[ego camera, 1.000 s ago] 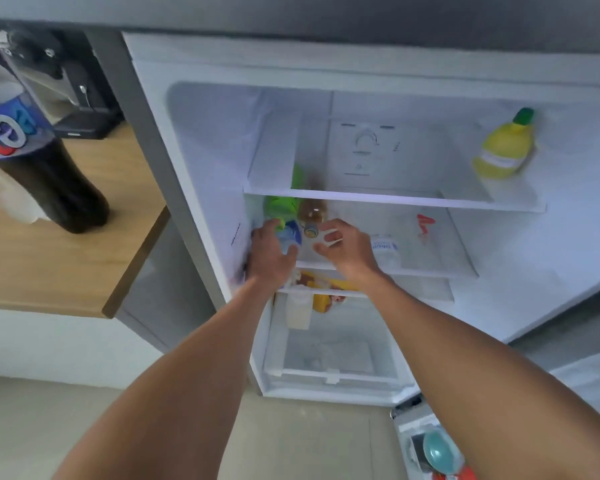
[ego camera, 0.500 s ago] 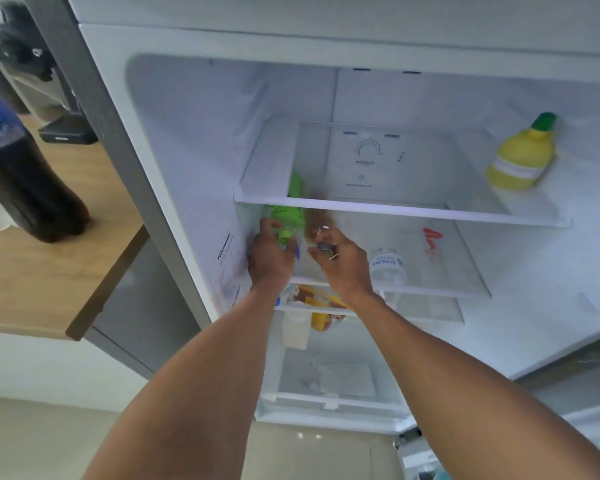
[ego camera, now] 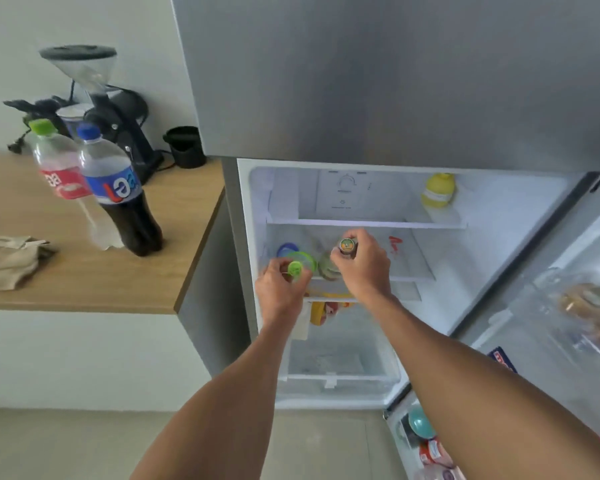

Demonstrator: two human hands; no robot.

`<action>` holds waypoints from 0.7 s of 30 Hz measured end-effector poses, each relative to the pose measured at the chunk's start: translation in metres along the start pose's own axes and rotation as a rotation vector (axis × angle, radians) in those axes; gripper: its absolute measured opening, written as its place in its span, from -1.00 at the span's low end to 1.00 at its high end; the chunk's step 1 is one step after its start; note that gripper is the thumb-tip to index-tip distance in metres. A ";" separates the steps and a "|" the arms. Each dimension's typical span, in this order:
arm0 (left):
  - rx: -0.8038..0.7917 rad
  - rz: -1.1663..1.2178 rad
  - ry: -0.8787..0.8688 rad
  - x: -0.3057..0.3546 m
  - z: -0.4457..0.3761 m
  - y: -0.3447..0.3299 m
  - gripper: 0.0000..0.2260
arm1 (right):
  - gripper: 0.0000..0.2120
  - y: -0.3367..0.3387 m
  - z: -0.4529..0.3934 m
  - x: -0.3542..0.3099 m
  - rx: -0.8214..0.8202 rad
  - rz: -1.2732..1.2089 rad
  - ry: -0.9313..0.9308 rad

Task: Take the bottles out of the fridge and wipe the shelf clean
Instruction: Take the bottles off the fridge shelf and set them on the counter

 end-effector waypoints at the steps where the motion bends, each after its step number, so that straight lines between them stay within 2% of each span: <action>1: 0.008 0.015 -0.024 0.012 0.005 0.017 -0.69 | -0.78 0.015 0.006 -0.014 0.002 0.003 0.003; 4: -0.007 0.004 -0.071 0.042 0.020 0.077 -0.71 | -0.78 0.053 0.030 -0.060 -0.061 0.033 -0.013; 8: -0.146 -0.137 -0.139 0.064 0.033 0.166 -0.70 | -0.71 0.085 0.067 -0.134 -0.236 0.147 -0.055; 12: -0.247 -0.252 -0.250 0.078 0.025 0.260 -0.62 | -0.73 0.091 0.100 -0.221 -0.386 0.169 0.026; 17: -0.143 -0.322 -0.366 0.090 -0.017 0.370 -0.59 | -0.74 0.071 0.112 -0.307 -0.450 0.166 0.121; 21: -0.064 -0.285 -0.356 0.076 -0.063 0.425 -0.60 | -0.69 0.028 0.108 -0.356 -0.465 0.188 0.213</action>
Point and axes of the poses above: each hand's wrist, its own z-axis away from the middle knuckle, its own y-axis out of the back of the hand, x = y × z, the point moved 6 cm from there along -z, towards the middle knuckle, and after that the axes turned 7 degrees about x, right-handed, at the moved point
